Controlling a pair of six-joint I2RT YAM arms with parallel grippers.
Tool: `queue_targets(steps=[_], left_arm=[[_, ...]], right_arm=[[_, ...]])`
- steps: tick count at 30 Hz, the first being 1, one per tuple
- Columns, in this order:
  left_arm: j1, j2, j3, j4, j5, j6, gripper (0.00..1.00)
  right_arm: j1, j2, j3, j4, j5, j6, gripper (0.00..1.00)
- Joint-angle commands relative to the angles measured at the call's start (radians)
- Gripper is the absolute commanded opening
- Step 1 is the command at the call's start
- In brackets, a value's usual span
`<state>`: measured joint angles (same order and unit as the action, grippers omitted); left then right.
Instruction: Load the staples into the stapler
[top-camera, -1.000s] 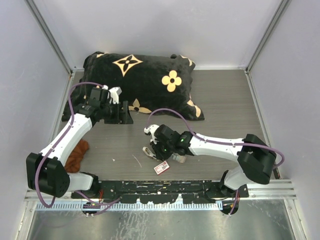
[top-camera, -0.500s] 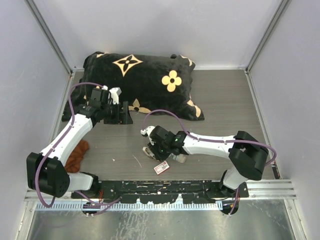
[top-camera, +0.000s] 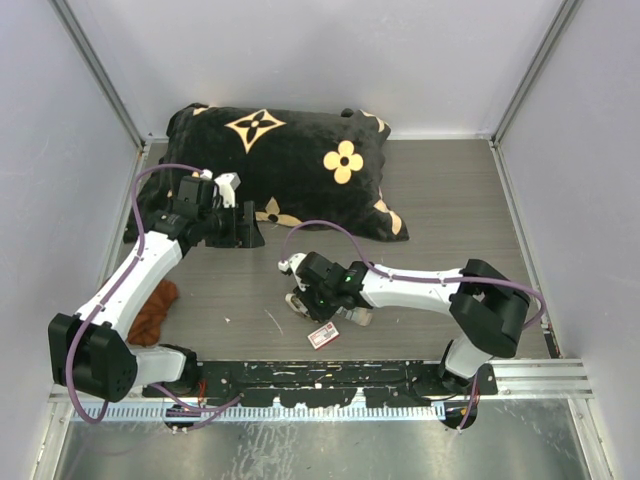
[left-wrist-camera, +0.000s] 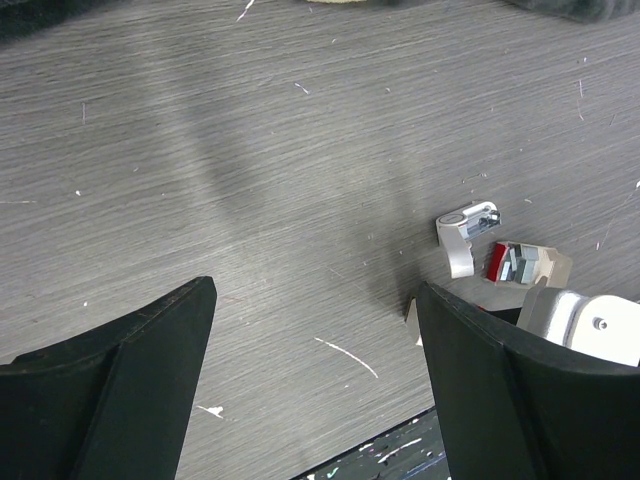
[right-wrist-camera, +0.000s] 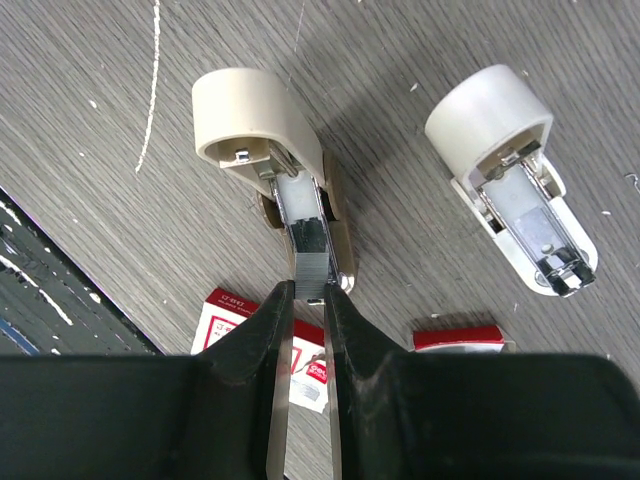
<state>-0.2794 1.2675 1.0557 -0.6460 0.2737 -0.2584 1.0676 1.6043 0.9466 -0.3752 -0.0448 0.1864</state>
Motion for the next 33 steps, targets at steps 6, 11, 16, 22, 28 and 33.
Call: queue_targets(steps=[6, 11, 16, 22, 28, 33], left_arm=[[0.002, -0.027, 0.006, 0.037, -0.005, -0.008, 0.84], [0.002, -0.026, 0.007, 0.037, -0.004, -0.008, 0.84], [0.001, -0.026, 0.007, 0.036, -0.003, -0.007, 0.84], [0.000, -0.022, 0.007, 0.037, 0.001, -0.007, 0.84], [0.003, -0.022, 0.007, 0.037, 0.002, -0.007, 0.85], [0.003, -0.020, 0.007, 0.038, 0.006, -0.008, 0.85]], right_arm=[[0.008, 0.027, 0.059, 0.007, 0.012, -0.029, 0.08], [0.009, 0.035, 0.069, -0.004, 0.017, -0.040, 0.08], [0.009, 0.038, 0.082, -0.025, 0.019, -0.054, 0.08], [0.009, 0.036, 0.111, -0.069, 0.029, -0.094, 0.08], [0.014, 0.032, 0.109, -0.087, 0.039, -0.109, 0.08], [0.016, 0.028, 0.103, -0.089, 0.025, -0.131, 0.08]])
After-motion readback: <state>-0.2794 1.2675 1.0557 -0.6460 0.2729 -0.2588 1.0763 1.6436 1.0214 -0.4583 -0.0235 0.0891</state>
